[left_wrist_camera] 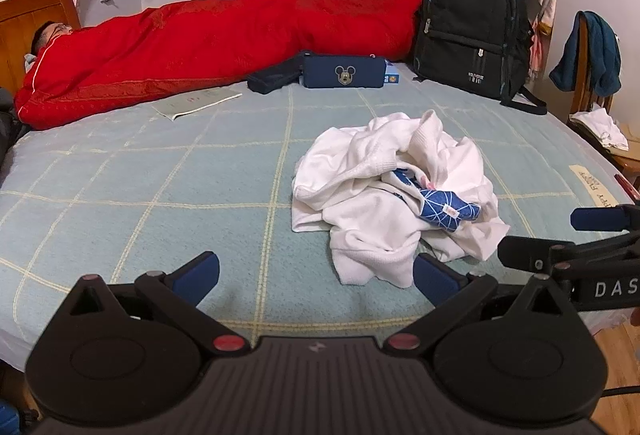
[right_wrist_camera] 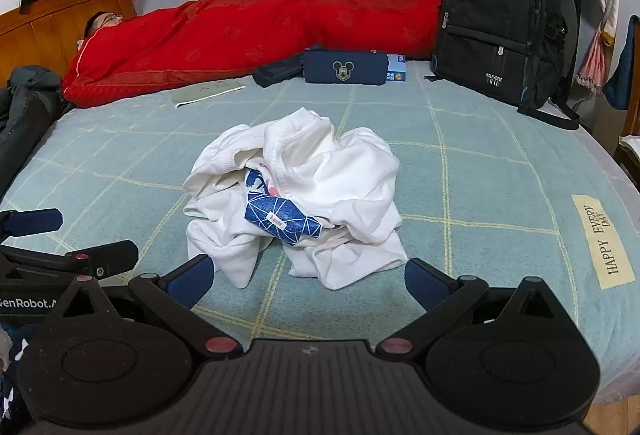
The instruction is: Fold clothes
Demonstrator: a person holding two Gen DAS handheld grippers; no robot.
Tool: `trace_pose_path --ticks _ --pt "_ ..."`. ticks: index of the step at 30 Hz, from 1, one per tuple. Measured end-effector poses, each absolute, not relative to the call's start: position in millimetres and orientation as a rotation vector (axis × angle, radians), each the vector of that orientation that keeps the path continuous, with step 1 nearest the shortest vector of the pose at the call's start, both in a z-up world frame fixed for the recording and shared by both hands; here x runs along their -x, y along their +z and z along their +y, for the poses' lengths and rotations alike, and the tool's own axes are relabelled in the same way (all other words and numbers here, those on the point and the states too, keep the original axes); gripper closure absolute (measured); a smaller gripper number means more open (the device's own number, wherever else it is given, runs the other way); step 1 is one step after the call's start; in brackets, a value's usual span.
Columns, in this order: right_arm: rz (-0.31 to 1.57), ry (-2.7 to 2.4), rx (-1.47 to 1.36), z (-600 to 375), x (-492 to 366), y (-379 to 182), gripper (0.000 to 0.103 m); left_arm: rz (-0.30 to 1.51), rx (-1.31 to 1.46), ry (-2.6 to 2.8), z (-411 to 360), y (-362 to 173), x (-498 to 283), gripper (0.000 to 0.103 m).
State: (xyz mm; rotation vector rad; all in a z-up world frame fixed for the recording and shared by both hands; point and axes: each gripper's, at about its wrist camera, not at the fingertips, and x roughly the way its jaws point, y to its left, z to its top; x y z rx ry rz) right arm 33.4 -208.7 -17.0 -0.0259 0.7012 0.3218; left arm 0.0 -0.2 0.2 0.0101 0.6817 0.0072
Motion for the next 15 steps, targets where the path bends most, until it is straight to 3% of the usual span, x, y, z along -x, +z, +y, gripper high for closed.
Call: trace_pose_path --ticks 15 --pt "0.695 0.322 0.026 -210.0 -32.9 -17.1 0.000 0.690 0.011 -0.018 -0.2 -1.8 -0.7 0.001"
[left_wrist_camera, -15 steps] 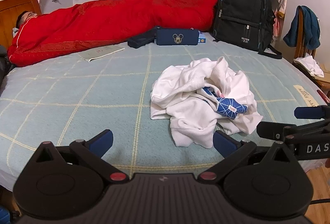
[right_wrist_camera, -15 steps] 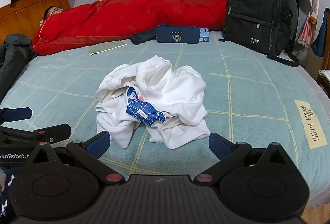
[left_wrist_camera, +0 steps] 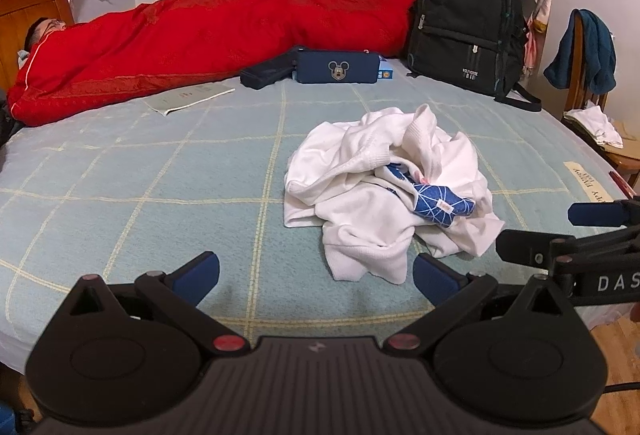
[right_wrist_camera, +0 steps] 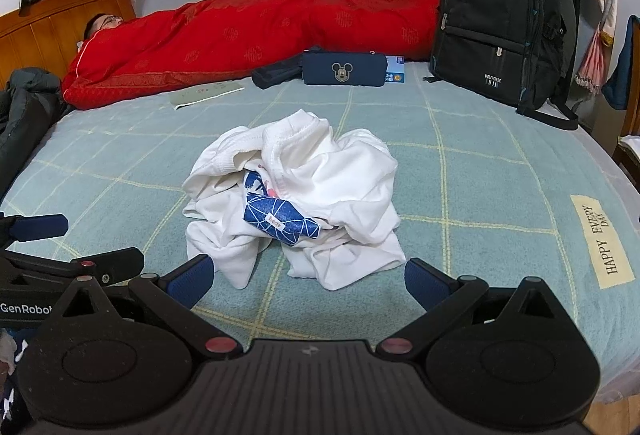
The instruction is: Fold clothes
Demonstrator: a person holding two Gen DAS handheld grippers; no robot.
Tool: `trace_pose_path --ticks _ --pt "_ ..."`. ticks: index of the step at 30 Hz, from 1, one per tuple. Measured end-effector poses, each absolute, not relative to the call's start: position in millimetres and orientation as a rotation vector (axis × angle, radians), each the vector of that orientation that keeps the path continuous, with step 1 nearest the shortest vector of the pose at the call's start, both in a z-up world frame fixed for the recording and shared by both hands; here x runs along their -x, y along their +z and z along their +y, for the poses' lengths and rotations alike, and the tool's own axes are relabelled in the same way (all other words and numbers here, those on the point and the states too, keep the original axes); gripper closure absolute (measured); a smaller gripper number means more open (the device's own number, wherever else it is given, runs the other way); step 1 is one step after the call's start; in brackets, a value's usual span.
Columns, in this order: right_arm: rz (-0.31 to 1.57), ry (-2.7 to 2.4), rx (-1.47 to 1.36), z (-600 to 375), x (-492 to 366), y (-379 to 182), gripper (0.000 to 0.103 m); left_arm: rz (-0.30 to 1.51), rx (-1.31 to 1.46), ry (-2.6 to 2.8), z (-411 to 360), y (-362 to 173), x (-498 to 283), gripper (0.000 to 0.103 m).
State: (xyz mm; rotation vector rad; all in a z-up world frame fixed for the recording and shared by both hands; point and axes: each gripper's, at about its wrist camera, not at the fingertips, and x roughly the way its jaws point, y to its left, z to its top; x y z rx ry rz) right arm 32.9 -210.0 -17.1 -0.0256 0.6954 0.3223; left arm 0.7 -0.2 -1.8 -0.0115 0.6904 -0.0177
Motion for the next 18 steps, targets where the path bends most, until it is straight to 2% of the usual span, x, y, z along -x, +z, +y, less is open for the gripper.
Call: trace_pose_path --ticks 18 --pt "0.712 0.327 0.022 -209.8 -38.5 -16.9 0.000 0.697 0.029 -0.022 3.4 -5.9 -5.5 0.001"
